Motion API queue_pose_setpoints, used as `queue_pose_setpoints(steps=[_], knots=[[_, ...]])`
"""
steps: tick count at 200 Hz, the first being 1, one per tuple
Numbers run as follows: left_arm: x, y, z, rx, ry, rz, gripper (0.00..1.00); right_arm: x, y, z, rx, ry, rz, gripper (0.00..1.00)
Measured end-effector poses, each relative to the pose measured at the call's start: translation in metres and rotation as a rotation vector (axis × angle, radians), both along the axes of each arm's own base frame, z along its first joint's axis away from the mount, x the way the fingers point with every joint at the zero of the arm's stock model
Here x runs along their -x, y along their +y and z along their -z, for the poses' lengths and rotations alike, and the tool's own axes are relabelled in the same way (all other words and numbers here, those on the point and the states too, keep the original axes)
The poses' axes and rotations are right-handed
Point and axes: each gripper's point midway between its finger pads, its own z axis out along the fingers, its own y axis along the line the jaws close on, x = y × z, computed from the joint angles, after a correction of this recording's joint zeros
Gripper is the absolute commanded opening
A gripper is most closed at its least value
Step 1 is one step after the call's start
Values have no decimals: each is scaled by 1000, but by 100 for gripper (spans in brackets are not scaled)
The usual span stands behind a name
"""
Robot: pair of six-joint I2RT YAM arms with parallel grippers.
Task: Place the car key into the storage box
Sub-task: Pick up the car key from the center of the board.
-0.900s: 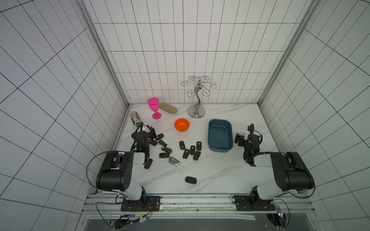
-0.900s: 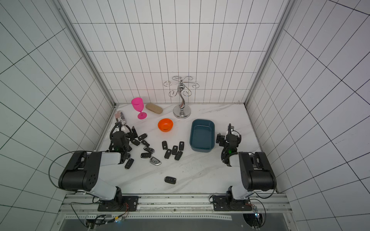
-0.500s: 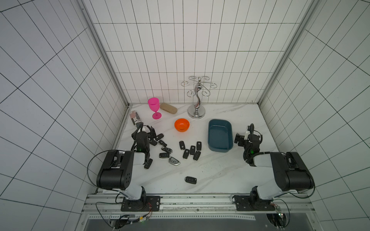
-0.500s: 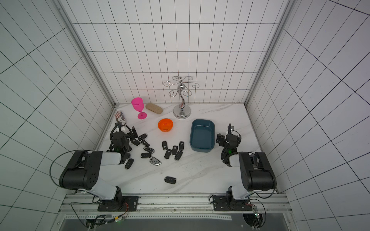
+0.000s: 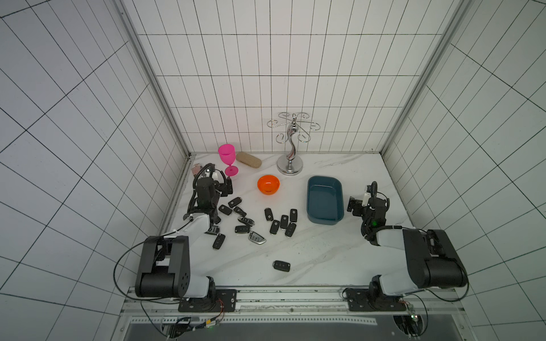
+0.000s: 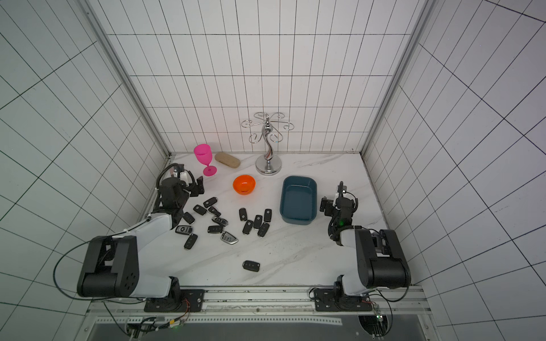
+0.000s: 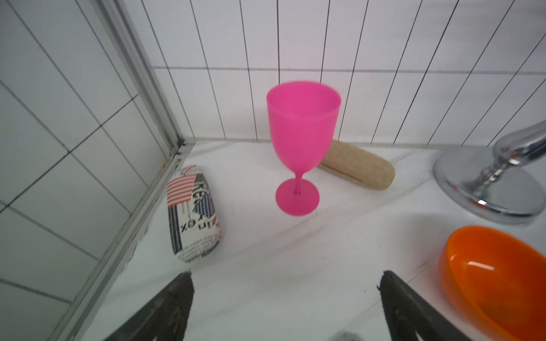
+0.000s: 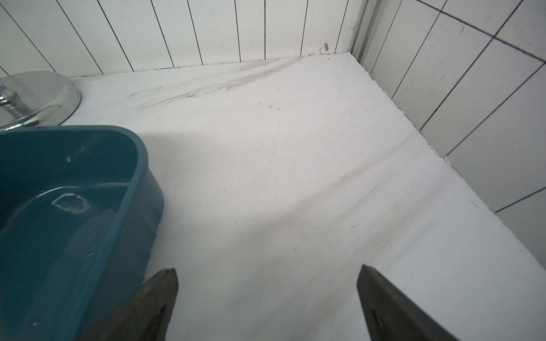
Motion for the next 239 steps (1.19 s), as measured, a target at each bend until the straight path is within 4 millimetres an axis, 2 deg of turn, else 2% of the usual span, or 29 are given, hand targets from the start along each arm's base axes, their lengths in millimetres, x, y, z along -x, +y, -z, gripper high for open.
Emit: queue_pose_setpoints(steps=[15, 23, 33, 44, 56, 73, 89, 110, 136, 156, 187, 239], knots=[[-10, 19, -45, 19, -16, 38, 88, -5, 2, -23, -5, -33, -18, 99], [-10, 28, -61, 14, -9, 62, 89, -7, 3, -37, 5, -57, -34, 99], [-6, 36, -71, 1, 14, 93, 89, -8, 6, -54, 22, -81, -58, 99], [1, 33, -70, -16, 56, 145, 88, -10, 8, -66, 41, -69, -77, 99], [13, 21, -56, -17, 128, 210, 87, -14, 10, -76, 57, -32, -101, 99], [33, 5, -25, -14, 253, 296, 87, -15, 15, -89, 69, -1, -141, 99], [55, -5, 3, -15, 378, 354, 85, -5, 21, -93, 73, 58, -191, 99], [78, -11, 28, -21, 511, 414, 84, 4, 28, -102, 83, 143, -249, 99], [94, -21, 54, -17, 622, 508, 87, 19, 36, -114, 100, 212, -313, 99], [98, -28, 71, -18, 667, 576, 88, 36, 42, -115, 103, 253, -363, 98], [97, -41, 95, -27, 731, 706, 88, 60, 50, -105, 94, 327, -425, 99], [83, -56, 123, -72, 798, 806, 84, 76, 55, -98, 91, 377, -469, 99]])
